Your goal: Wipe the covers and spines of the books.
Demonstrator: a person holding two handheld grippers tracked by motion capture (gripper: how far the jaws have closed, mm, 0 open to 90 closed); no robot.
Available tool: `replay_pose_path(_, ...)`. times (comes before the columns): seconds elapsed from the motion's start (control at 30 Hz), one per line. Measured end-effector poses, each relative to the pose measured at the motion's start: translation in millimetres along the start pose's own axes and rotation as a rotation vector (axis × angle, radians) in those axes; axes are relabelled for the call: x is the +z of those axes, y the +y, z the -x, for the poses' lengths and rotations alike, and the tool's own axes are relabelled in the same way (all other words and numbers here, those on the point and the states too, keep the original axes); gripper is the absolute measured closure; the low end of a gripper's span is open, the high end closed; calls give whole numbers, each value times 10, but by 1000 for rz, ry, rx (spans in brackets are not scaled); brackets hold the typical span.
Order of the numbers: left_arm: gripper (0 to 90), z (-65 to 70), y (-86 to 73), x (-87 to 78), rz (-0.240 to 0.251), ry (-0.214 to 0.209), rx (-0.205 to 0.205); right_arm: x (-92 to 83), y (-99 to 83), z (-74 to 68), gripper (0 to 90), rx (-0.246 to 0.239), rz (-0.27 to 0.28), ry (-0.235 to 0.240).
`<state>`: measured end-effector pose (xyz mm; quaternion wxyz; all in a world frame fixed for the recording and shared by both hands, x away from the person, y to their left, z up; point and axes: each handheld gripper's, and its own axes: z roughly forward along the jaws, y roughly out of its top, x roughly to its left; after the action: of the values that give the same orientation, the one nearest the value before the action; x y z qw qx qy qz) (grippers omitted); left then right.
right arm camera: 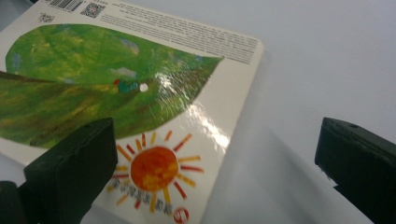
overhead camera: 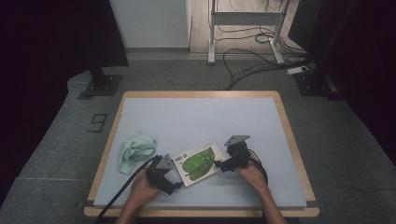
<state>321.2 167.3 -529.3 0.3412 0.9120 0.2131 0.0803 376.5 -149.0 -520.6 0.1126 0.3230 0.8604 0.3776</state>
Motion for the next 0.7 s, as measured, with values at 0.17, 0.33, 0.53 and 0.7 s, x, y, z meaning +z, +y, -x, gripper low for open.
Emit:
replay_pose_path(0.17, 0, 0, 0, 0, 0, 0, -1, 131, 76, -19, 0, -2, -8, 23)
replay_pose_path(0.33, 0, -1, -1, 0, 1, 0, -1, 229, 127, -33, 0, 7, -6, 56)
replay_pose_path(0.53, 0, -1, -1, 0, 1, 0, -2, 298, 165, -38, 0, 23, -5, 93)
replay_pose_path(0.7, 0, -1, -1, 0, 1, 0, -2, 335, 175, -33, 0, 34, 3, 113)
